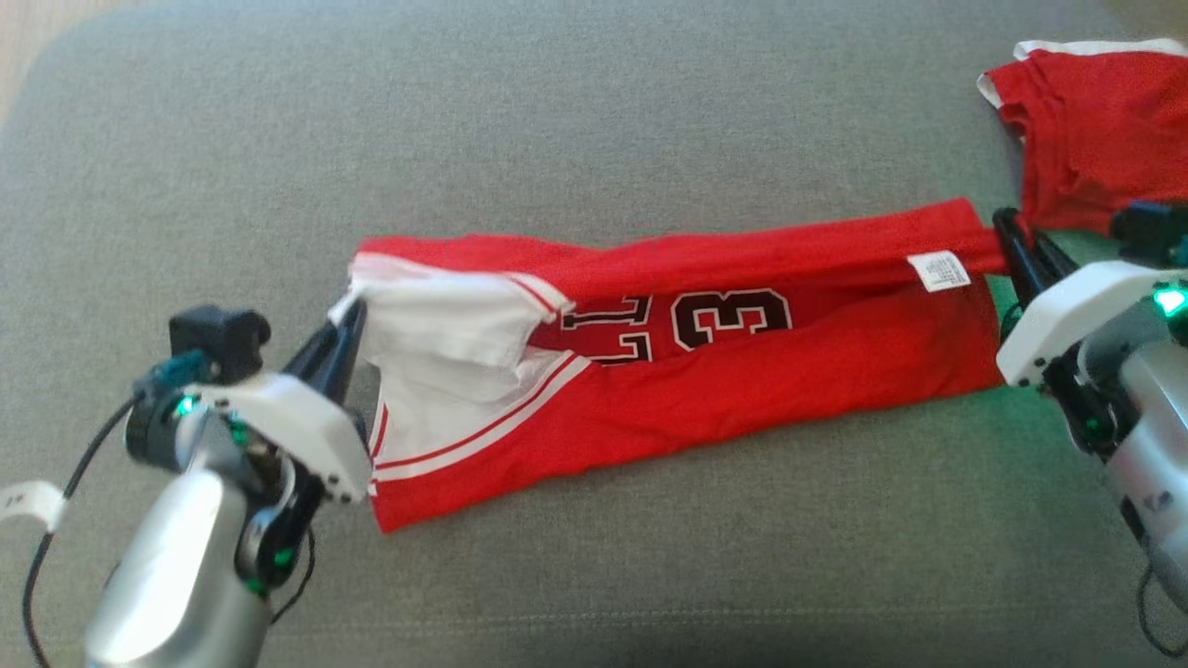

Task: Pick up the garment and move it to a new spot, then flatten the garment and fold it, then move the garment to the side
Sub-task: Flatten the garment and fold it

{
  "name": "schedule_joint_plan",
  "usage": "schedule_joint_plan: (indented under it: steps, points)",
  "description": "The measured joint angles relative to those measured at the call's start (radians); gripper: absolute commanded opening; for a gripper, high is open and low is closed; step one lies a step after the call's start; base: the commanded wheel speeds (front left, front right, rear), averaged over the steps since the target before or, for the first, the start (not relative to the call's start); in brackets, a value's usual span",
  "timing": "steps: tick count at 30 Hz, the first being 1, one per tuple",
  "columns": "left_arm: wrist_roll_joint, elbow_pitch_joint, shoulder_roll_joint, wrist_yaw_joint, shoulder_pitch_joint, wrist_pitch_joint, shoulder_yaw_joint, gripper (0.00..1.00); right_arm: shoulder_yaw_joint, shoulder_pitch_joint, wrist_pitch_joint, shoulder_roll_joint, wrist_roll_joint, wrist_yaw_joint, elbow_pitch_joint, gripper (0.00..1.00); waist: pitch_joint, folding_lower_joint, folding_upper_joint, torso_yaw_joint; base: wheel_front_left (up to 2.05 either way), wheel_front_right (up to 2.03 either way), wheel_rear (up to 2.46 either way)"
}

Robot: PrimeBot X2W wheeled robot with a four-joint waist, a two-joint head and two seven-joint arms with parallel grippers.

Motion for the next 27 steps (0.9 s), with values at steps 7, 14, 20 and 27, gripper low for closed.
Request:
schedule_joint_plan:
  steps: [7, 14, 20, 27]
  points:
    - [-0.044, -0.113, 0.031, 0.013, 0.088, 0.088, -0.002, 0.00, 0.034, 0.033, 0.068, -0.040, 0.047, 0.000, -0.056, 0.00, -0.019, 0.0000, 0.0000, -0.007, 0.00, 0.00, 0.00]
    - [-0.119, -0.211, 0.045, 0.015, 0.100, 0.159, 0.017, 0.00, 0.051, 0.048, 0.094, -0.063, 0.061, 0.000, -0.083, 0.00, -0.025, 0.0000, 0.0000, -0.006, 0.00, 0.00, 0.00]
    - [-0.169, -0.266, 0.058, 0.021, 0.112, 0.239, 0.025, 0.00, 0.060, 0.050, 0.121, -0.065, 0.076, 0.000, -0.095, 0.00, -0.031, 0.0000, 0.0000, -0.002, 0.00, 0.00, 0.00]
    - [-0.227, -0.306, 0.066, 0.022, 0.164, 0.309, 0.026, 0.00, 0.077, 0.087, 0.154, -0.081, 0.095, 0.000, -0.105, 0.00, -0.042, 0.0000, 0.0000, 0.005, 0.00, 0.00, 0.00]
